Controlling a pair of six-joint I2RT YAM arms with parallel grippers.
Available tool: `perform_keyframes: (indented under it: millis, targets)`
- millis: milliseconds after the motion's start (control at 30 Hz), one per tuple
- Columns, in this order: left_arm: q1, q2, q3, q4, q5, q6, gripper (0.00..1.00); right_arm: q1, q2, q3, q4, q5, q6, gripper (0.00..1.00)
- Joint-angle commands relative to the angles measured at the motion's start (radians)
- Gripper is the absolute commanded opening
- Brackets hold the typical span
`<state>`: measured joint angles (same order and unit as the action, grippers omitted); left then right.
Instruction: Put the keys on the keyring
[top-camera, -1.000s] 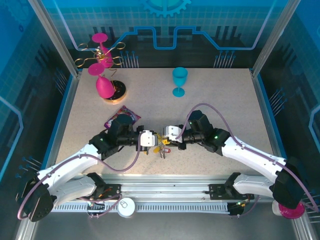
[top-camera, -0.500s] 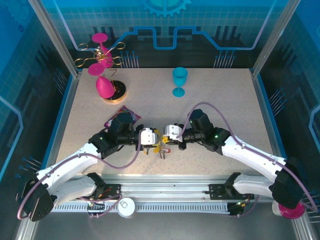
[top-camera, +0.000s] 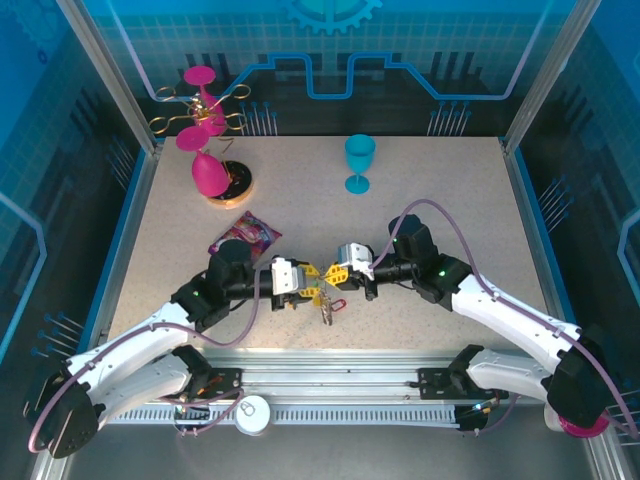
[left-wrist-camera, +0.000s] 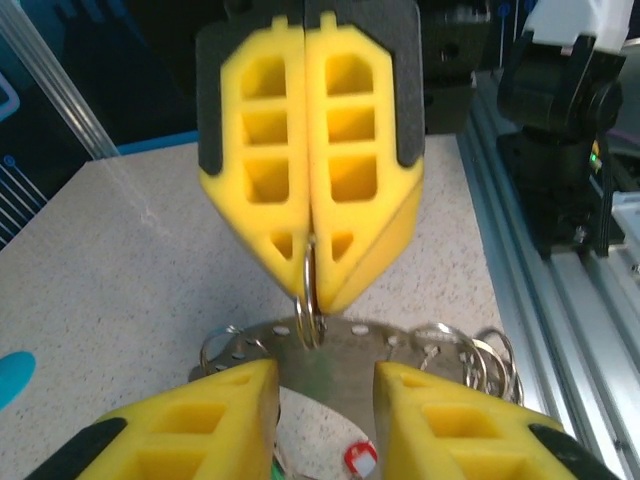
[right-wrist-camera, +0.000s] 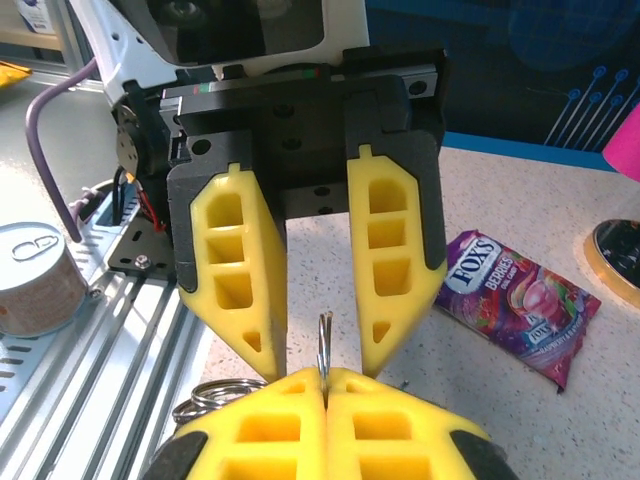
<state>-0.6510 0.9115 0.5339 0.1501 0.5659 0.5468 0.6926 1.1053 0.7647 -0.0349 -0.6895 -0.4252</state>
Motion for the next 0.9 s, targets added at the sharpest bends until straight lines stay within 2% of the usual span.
perform_keyframes:
  millis: [0,167,367,700,867]
  targets:
    - [0.001,-0.009,-0.021,0.082,0.066,-0.046,0.29,-0.009,-0.011,-0.008,0.048,-0.055,0.025,0.00]
    - [0.001,-0.003,-0.031,0.119,0.080,-0.071,0.27,-0.010,-0.002,-0.005,0.042,-0.070,0.026,0.00]
    - [0.001,0.009,-0.029,0.138,0.092,-0.077,0.19,-0.007,0.006,-0.001,0.037,-0.071,0.026,0.00]
    - [0.001,0.015,-0.026,0.168,0.085,-0.090,0.19,0.007,0.031,0.014,-0.009,-0.040,-0.005,0.00]
    - [0.001,0.014,-0.026,0.170,0.076,-0.081,0.15,0.013,0.037,0.019,-0.034,-0.029,-0.017,0.00]
